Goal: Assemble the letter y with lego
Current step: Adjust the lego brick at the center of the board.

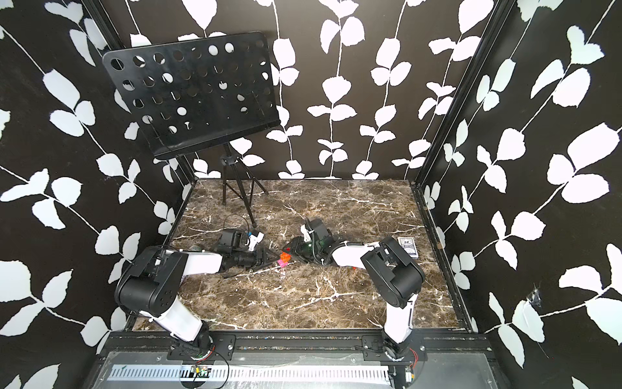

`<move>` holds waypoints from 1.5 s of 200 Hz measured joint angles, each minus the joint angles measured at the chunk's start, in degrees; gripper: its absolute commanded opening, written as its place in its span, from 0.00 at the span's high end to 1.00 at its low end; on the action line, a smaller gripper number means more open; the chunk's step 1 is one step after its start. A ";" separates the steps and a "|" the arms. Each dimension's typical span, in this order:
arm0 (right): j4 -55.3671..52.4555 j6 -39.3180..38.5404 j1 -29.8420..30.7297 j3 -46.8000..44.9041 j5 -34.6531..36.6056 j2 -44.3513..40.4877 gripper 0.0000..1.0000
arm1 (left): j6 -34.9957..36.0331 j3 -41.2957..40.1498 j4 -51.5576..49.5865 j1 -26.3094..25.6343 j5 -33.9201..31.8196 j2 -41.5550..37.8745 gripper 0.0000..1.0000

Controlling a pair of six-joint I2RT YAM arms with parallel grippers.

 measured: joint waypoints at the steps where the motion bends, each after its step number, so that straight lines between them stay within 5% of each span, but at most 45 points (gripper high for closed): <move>1: 0.00 0.02 0.02 -0.02 0.02 0.00 0.52 | -0.04 -0.02 0.07 0.00 0.00 0.00 0.37; 225: 4.96 3.65 3.23 -5.68 7.23 -3.21 0.55 | -0.02 0.46 2.86 -2.69 -0.50 2.05 0.49; 300: -1.92 0.44 2.62 -5.14 7.08 -5.73 0.44 | 3.04 2.45 -0.37 -2.69 -1.31 2.54 0.50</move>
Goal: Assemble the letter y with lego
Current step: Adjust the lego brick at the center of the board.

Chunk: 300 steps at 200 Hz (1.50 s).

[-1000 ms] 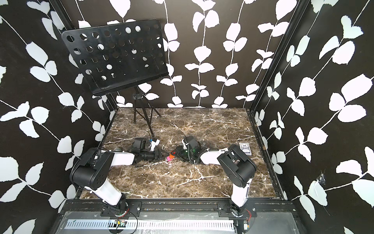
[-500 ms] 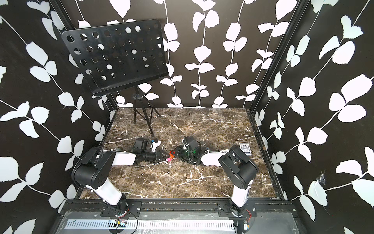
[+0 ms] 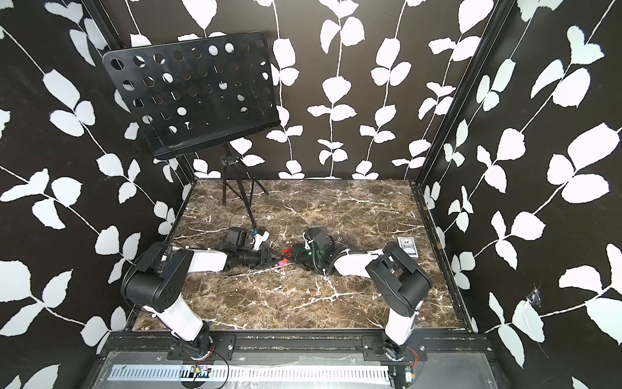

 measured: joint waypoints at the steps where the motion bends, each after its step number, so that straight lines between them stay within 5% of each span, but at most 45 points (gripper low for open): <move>1: -0.17 -0.04 -0.02 0.02 -0.02 -0.07 0.44 | 0.04 0.02 -0.04 0.00 0.00 0.00 0.50; 58: -10.36 -7.61 -4.90 6.60 -3.48 -1.44 0.43 | 4.87 1.95 -3.45 0.20 -0.48 0.17 0.50; 141: -16.65 -14.93 -5.92 18.29 -10.43 9.42 0.44 | 8.48 2.73 -5.01 0.28 -0.76 0.31 0.49; 240: -11.67 -11.78 -5.27 16.48 -12.39 10.32 0.48 | 10.05 2.80 -7.30 0.28 -2.64 -1.29 0.39; 300: -9.92 -10.36 -4.42 15.52 -12.11 10.29 0.50 | 11.37 2.80 -8.52 0.55 -3.85 -2.10 0.41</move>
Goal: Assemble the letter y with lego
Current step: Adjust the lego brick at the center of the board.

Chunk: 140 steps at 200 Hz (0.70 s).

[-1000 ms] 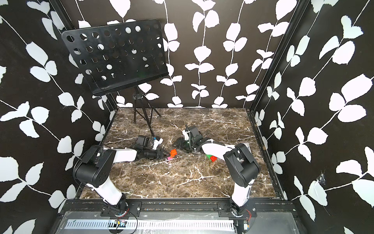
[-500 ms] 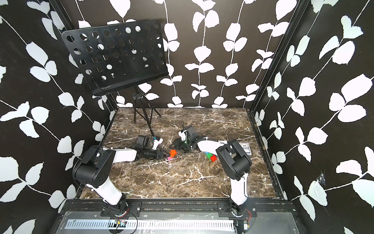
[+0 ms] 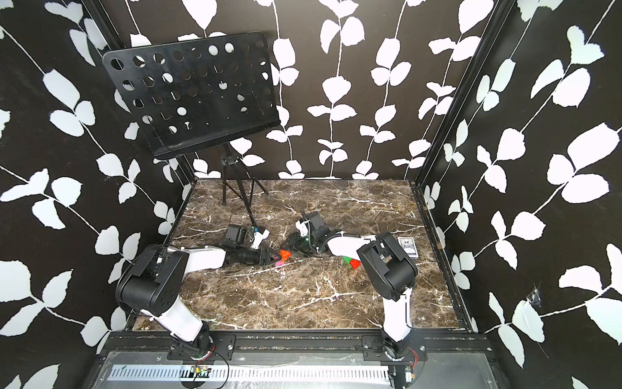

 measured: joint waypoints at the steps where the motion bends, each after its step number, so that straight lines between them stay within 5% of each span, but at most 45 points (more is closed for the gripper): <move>1: 0.00 0.00 0.00 0.00 0.02 0.00 0.50 | 0.00 0.00 0.00 0.02 0.00 0.00 0.41; 82: 0.28 0.48 0.13 -0.04 0.44 0.00 0.54 | 0.00 0.00 0.13 0.76 -0.02 -0.07 0.47; 140: -3.19 -1.88 0.02 -0.17 0.98 -1.07 0.45 | 0.17 -0.48 0.94 1.25 0.09 -0.07 0.48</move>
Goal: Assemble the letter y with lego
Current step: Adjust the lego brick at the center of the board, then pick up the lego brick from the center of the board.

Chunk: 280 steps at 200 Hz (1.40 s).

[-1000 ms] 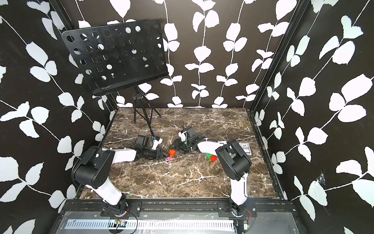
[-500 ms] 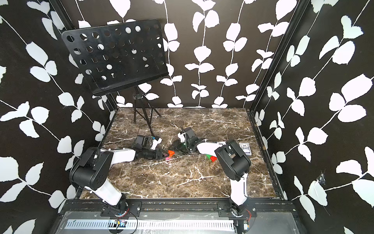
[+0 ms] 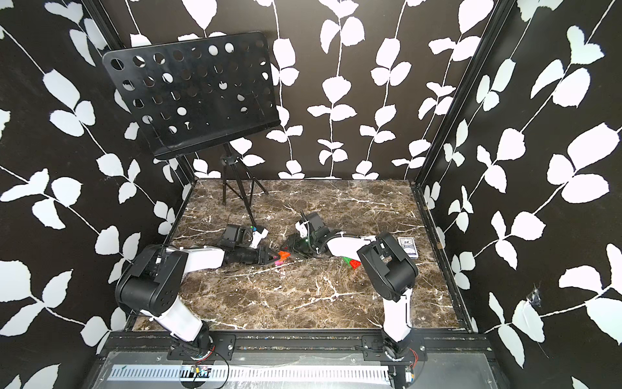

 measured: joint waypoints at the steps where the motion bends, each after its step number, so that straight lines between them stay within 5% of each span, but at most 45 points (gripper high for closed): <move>1: -0.13 -0.07 -0.02 0.00 0.04 -0.07 0.45 | 0.02 -0.02 0.04 0.02 0.02 0.00 0.48; 60: -16.76 -10.03 -5.09 1.49 4.98 -8.72 0.46 | -0.09 -0.04 1.11 0.63 0.81 0.76 0.48; 141: -57.61 -35.50 -13.25 14.29 31.87 -10.60 0.45 | 1.25 1.97 1.62 0.76 1.60 3.06 0.48; 280: -61.26 -49.03 -15.04 13.86 34.82 -2.89 0.45 | 9.25 7.37 -3.21 0.96 3.67 6.78 0.48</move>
